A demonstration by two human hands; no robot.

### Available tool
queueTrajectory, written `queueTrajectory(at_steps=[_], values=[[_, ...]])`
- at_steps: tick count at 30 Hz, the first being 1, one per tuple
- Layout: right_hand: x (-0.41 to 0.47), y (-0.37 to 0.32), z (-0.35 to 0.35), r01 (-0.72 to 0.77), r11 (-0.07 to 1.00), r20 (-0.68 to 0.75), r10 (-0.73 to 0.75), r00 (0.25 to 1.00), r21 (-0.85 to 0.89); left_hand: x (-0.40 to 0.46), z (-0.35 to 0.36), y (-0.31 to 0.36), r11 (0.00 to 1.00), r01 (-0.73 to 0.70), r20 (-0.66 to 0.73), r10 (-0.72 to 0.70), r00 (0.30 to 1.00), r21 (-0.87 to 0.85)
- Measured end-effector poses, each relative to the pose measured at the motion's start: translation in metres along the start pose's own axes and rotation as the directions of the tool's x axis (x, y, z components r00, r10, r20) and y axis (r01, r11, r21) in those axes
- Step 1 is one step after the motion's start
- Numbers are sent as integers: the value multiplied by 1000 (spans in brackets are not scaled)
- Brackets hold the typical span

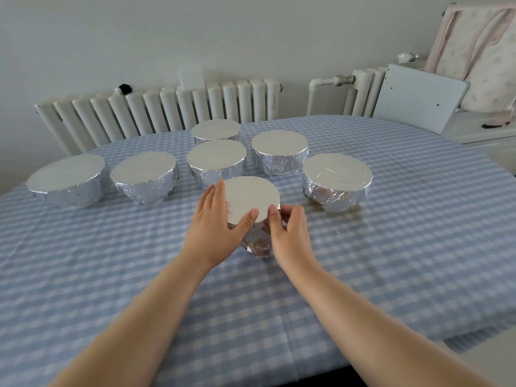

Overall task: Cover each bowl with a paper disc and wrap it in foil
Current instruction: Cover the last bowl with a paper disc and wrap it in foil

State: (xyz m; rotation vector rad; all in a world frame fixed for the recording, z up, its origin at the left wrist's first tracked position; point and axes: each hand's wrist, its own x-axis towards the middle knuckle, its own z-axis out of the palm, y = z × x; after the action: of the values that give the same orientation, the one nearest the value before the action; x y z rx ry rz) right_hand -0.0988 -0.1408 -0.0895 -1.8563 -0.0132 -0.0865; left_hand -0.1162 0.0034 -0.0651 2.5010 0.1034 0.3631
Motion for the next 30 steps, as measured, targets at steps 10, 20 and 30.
queueTrajectory(at_steps=[10,20,30], values=[[7,-10,10,-153,982,-139,168,976,114,1,9,-1,991,29,-84,-40,996,-131],[14,-12,16,-231,948,-167,270,948,220,2,11,-2,989,24,-99,-39,994,-148],[19,-15,16,-189,979,-160,199,967,73,2,12,-3,991,23,-105,-37,994,-130]])
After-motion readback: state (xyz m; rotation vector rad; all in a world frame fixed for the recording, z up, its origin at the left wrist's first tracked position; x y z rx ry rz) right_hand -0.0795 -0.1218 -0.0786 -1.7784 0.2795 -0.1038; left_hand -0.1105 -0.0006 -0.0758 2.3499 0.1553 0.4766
